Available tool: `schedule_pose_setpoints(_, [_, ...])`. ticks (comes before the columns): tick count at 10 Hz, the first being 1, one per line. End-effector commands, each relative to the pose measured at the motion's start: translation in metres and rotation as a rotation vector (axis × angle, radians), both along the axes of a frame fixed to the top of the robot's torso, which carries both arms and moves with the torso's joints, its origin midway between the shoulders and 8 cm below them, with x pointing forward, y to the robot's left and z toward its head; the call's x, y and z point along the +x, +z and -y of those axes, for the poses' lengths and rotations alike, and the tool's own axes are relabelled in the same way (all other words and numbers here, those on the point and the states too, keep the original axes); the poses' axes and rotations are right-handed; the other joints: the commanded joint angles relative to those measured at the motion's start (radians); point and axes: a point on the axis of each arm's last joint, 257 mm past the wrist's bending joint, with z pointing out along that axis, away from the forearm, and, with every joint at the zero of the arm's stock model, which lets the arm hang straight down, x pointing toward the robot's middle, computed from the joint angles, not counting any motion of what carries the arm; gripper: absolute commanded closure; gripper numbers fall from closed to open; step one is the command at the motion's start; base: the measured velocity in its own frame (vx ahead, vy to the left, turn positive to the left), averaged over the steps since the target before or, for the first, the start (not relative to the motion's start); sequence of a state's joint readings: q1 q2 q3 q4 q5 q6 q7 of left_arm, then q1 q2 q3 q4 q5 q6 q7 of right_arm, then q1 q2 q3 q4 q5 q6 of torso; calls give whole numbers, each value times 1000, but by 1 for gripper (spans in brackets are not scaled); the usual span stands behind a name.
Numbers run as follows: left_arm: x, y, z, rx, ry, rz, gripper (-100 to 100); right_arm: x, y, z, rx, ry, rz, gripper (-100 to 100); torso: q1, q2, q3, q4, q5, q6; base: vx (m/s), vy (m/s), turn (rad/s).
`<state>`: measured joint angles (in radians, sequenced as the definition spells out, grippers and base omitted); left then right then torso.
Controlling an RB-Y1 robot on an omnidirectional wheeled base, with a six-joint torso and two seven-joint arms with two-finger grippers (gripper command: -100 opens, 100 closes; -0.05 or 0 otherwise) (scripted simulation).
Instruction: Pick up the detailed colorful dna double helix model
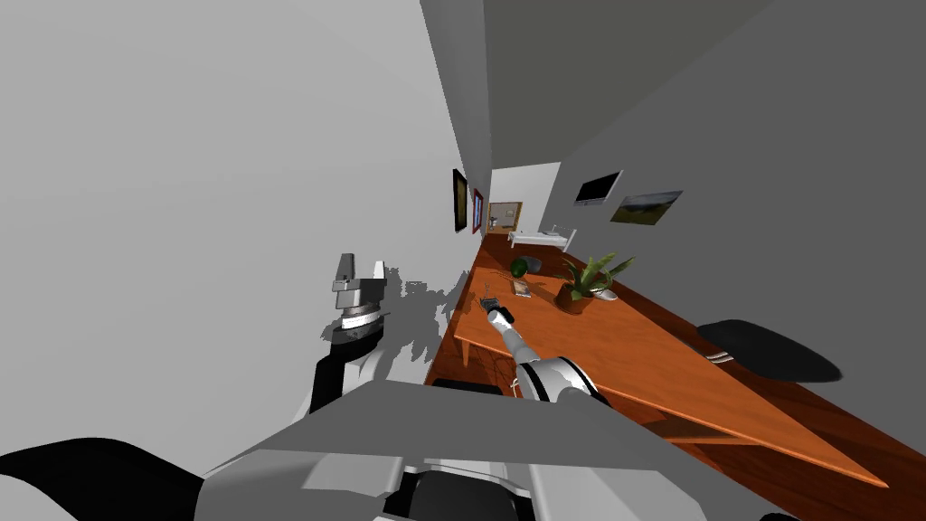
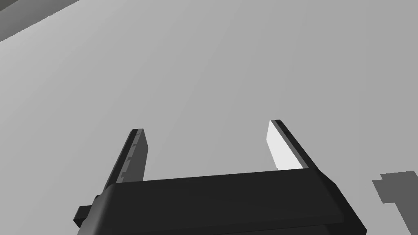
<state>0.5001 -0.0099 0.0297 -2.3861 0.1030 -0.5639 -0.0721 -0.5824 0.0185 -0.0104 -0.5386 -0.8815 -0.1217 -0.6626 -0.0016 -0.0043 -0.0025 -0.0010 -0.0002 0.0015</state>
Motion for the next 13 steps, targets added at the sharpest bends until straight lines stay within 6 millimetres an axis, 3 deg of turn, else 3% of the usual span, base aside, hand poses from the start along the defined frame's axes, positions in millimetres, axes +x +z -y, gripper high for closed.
schedule_pose_setpoints(1, [0, 0, 0, 0, 0, 0, 0, -3, -1, -23, 48, 6, -8, -100, 0, 0, 0, 0, 0, 0, 55, -37, -17])
schedule_pose_setpoints(2, [0, 0, 0, 0, 0, 0, 0, -1, -1, -12, 26, 5, -6, -100, 0, 0, 0, 0, 0, 0, 30, -18, 3])
schedule_pose_setpoints(3, [0, 0, 0, 0, 0, 0, 0, -1, -1, -14, 32, 4, -6, 0, 0, 2, 1, 0, 0, 0, 5, -3, 0])
schedule_pose_setpoints(4, [0, 0, 0, 0, 0, 0, 0, 0, -4, 10, 32, -29, -9, -100, 1, 3, 2, 1, 0, 0, -13, 14, 213])
schedule_pose_setpoints(6, [0, 0, 0, 0, 0, 0, 0, 0, -4, 9, 32, -29, -9, -100, 2, 5, 3, 1, 0, 0, -15, 7, 64])
schedule_pose_setpoints(7, [0, 0, 0, 0, 0, 0, 0, 0, -6, 33, 32, -62, -11, -100, 2, 5, 3, 1, 0, 0, -20, 17, 178])
schedule_pose_setpoints(8, [0, 0, 0, 0, 0, 0, 0, -4, -11, 23, 26, -37, -20, -100, 2, 6, 3, 1, 1, 0, -19, 10, 136])
schedule_pose_setpoints(10, [0, 0, 0, 0, 0, 0, 0, 0, -6, 33, 32, -62, -11, -100, 2, 5, 3, 1, 0, 0, -5, 2, -4])
schedule_pose_setpoints(11, [0, 0, 0, 0, 0, 0, 0, 0, -8, 56, 32, -94, -12, -100, 2, 5, 3, 1, 0, 0, -12, 19, 228])
schedule_pose_setpoints(12, [0, 0, 0, 0, 0, 0, 0, 0, -8, 56, 32, -94, -12, -100, 3, 5, 3, 1, 1, -1, -16, 12, 122])
schedule_pose_setpoints(13, [0, 0, 0, 0, 0, 0, 0, -1, -9, 80, 32, -127, -13, -100, 2, 5, 3, 1, 1, 0, -25, 17, 201])
